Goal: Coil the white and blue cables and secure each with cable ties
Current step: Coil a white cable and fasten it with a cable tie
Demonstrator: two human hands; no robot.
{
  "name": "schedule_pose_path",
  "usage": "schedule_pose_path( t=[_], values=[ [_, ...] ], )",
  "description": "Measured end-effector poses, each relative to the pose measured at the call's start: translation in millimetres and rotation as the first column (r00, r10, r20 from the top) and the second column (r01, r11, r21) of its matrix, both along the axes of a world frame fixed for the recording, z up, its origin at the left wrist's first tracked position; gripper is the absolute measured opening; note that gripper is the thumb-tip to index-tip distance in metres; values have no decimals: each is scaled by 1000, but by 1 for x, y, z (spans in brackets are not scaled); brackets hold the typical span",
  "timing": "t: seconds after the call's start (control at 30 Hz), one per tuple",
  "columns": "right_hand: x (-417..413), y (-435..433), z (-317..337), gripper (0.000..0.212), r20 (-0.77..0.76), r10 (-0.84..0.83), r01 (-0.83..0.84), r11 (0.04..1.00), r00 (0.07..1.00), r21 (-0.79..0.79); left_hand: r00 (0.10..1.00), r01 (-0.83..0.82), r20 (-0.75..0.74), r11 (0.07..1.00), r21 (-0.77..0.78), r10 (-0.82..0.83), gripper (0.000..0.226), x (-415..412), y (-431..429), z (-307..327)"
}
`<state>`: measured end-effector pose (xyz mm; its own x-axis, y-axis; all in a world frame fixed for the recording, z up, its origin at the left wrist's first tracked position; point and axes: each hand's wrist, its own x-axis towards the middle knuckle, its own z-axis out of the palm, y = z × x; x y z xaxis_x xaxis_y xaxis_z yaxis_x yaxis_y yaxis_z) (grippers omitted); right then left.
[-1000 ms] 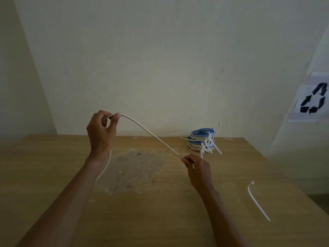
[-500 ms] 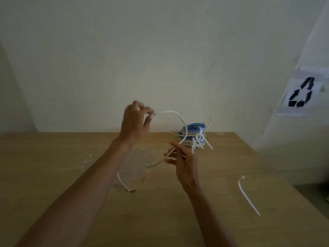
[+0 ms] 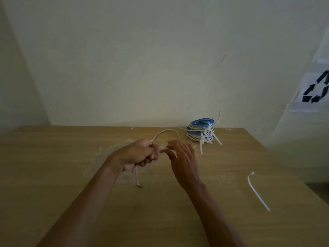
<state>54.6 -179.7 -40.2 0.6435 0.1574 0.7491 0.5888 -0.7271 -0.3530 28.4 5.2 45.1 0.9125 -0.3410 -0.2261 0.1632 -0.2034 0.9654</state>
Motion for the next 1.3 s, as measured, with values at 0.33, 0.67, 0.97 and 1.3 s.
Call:
schedule_pose_path(
  t=[0.33,0.67,0.97,1.3],
  values=[
    [20,-42,-5,20,-124,-134,165,940,983,298,971,125,62,268,-955,-233,42,22,97,-7],
    [-24,7,35,29,-346,14,-97,970,938,-224,556,-350,749,919,-181,360,20,10,-2,-39],
    [-20,-16,47,15,-367,293,-187,936,883,299,650,-394,754,807,440,-94,42,5,1,-49],
    [-9,-25,39,13,-299,386,-109,752,873,651,927,183,15,417,-890,-375,42,7,27,-26]
  ],
)
